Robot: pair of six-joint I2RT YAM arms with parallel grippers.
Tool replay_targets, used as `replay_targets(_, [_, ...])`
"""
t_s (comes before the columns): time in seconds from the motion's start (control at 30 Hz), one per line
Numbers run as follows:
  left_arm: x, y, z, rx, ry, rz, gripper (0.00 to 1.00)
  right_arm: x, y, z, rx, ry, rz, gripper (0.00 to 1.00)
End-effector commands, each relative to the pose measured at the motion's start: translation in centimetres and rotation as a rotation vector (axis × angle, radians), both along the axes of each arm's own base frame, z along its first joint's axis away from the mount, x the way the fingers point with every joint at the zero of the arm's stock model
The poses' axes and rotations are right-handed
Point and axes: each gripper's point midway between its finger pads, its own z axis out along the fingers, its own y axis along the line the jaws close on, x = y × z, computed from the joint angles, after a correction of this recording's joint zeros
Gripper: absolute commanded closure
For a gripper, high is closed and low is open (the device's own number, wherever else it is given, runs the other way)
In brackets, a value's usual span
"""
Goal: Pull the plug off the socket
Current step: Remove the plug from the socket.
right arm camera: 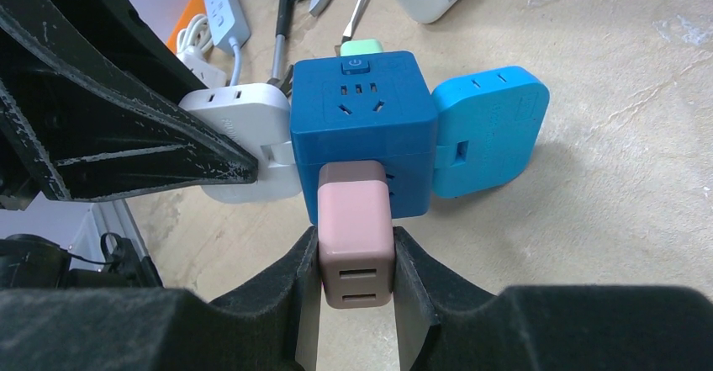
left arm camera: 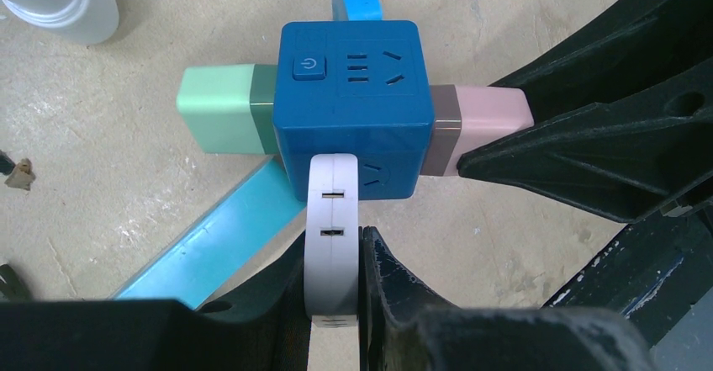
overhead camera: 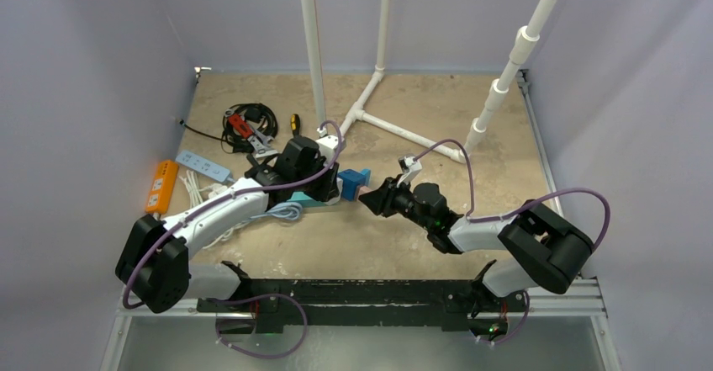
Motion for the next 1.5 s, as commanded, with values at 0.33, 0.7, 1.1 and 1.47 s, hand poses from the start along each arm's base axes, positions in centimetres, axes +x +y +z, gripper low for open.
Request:
replay_targets(0.33, [2.1,2.5,0.2,0.125,-0.065,0.108,1.0,0.6,-0.5,0.3,-0.016,-0.046,-0.014,1.0])
replay_targets(0.7, [-0.3,-1.1,1.8,-0.055,-0.027,-0.089,1.0,0.9,-0.7,-0.3,-0.027,-0.024,-0.039,1.0])
replay_targets(1.1, [-0.1,-0.7,1.9,-0.037,-0.033,-0.077,1.0,0.8,-0.6,-0.3,-0.031,-0.031,-0.03,1.0])
replay_targets(1.47, [1.4,1.5,1.2,0.066,-0.064,0.05,1.0,1.2,-0.9,-1.1,-0.05,0.0,-0.063,1.0])
